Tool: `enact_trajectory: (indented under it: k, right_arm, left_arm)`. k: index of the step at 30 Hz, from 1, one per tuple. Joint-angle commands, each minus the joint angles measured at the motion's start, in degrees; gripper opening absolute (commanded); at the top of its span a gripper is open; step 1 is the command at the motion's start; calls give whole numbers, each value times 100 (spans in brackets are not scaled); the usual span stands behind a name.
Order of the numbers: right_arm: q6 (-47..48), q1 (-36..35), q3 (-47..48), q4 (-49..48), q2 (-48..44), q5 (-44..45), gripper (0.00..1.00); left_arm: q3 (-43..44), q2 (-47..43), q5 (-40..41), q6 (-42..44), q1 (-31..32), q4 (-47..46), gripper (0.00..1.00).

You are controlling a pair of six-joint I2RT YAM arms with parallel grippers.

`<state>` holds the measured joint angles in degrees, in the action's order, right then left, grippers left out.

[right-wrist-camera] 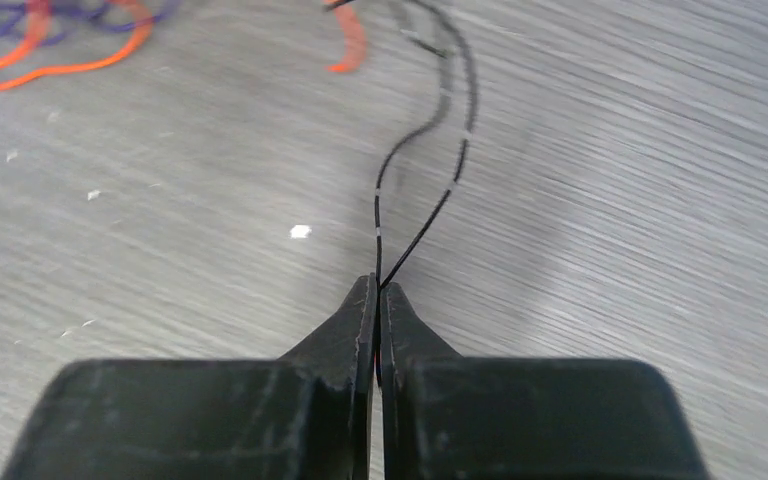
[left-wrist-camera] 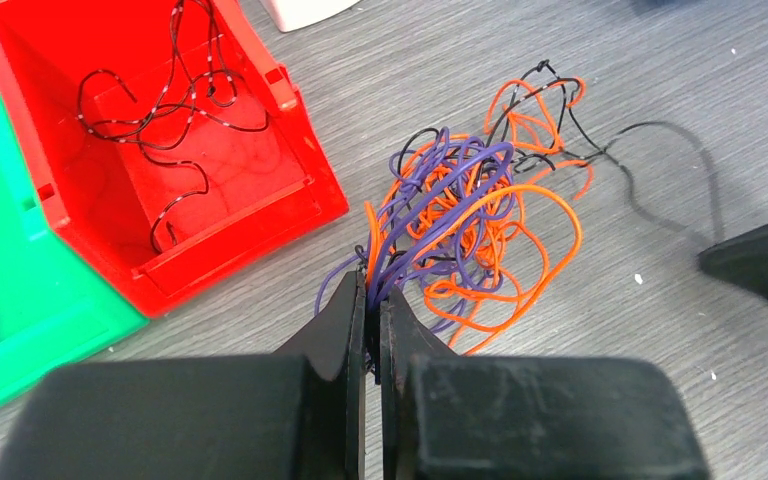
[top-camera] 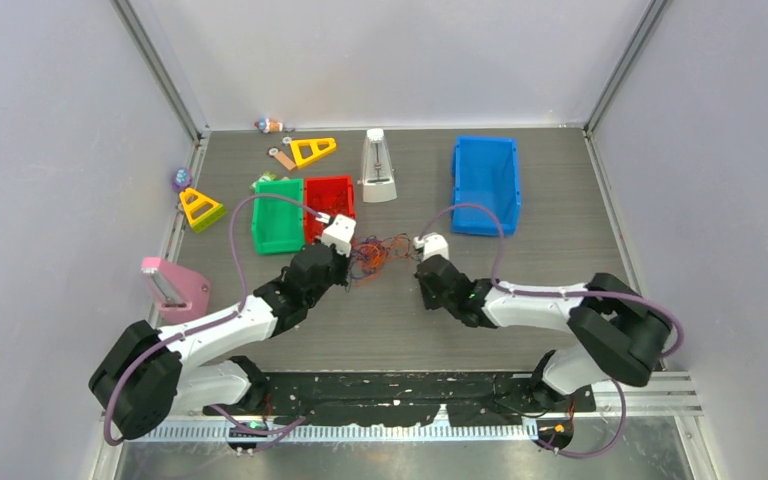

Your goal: Untangle the cables

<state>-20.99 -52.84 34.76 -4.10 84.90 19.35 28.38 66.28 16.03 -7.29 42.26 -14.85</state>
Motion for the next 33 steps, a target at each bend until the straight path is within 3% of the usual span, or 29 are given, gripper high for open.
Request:
enact_trajectory:
  k: [1, 7, 12, 18, 22, 28, 33]
  right_arm:
    - [-570, 771, -439, 300, -979, 137, 5]
    - [-1216, 2622, -948, 970, -2816, 283, 5]
    - [-1278, 3718, -545, 1866, -4087, 1036, 5]
    - [-1072, 5098, 261, 2672, -4827, 1420, 5]
    - [-1236, 5354, 445, 2843, -5179, 1604, 5]
    - [-1684, 5421, 579, 3293, -5637, 2680, 5]
    - [-1675, 5425, 557, 3229, -5907, 2753, 5]
  left_arm:
    - [137, -123, 606, -124, 18, -303, 0]
    - [-181, -454, 1985, -654, -119, -426, 0]
    - [-388, -639, 2619, -1004, -225, -447, 0]
    - [-4, -351, 3181, -1985, -654, 754, 0]
    - [222, -243, 3684, -2536, -765, 1420, 0]
    - [225, -526, 4420, -3135, -863, 2139, 0]
    - [101, -911, 4631, -3683, -1027, 2532, 0]
